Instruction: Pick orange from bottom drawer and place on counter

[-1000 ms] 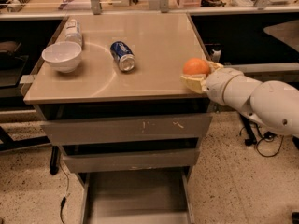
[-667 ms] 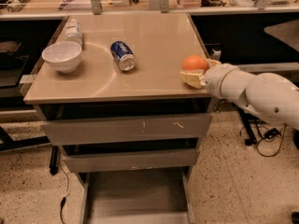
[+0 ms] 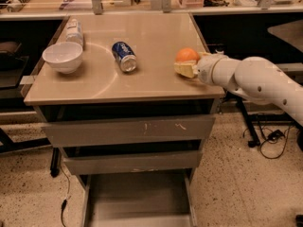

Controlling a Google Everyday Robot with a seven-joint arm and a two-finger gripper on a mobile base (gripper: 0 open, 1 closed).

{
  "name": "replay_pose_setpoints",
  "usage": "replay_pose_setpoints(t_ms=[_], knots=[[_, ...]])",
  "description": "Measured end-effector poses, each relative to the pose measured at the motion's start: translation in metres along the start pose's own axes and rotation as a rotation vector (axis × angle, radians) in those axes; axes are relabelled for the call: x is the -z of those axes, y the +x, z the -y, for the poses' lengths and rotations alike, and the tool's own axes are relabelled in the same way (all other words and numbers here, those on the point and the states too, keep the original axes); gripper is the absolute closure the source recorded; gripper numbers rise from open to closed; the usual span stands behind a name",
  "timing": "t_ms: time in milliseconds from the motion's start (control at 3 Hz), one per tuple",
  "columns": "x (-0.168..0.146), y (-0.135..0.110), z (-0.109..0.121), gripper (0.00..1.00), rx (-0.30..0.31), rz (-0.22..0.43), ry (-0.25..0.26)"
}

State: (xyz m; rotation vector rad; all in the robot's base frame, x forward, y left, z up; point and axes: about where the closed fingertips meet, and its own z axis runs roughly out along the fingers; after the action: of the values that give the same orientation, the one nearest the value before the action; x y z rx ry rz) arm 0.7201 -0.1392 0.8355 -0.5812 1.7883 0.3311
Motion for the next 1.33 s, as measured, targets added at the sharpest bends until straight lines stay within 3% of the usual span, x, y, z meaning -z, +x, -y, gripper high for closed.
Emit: replay_pose_setpoints(t_ms=[667, 1000, 1333], knots=[[-0.055, -0.011, -0.012, 1.0, 0.005, -0.033, -0.079], [-0.067, -0.007, -0.019, 1.0, 0.005, -0.052, -0.106], [-0.067, -0.007, -0.019, 0.81, 0.005, -0.052, -0.106]])
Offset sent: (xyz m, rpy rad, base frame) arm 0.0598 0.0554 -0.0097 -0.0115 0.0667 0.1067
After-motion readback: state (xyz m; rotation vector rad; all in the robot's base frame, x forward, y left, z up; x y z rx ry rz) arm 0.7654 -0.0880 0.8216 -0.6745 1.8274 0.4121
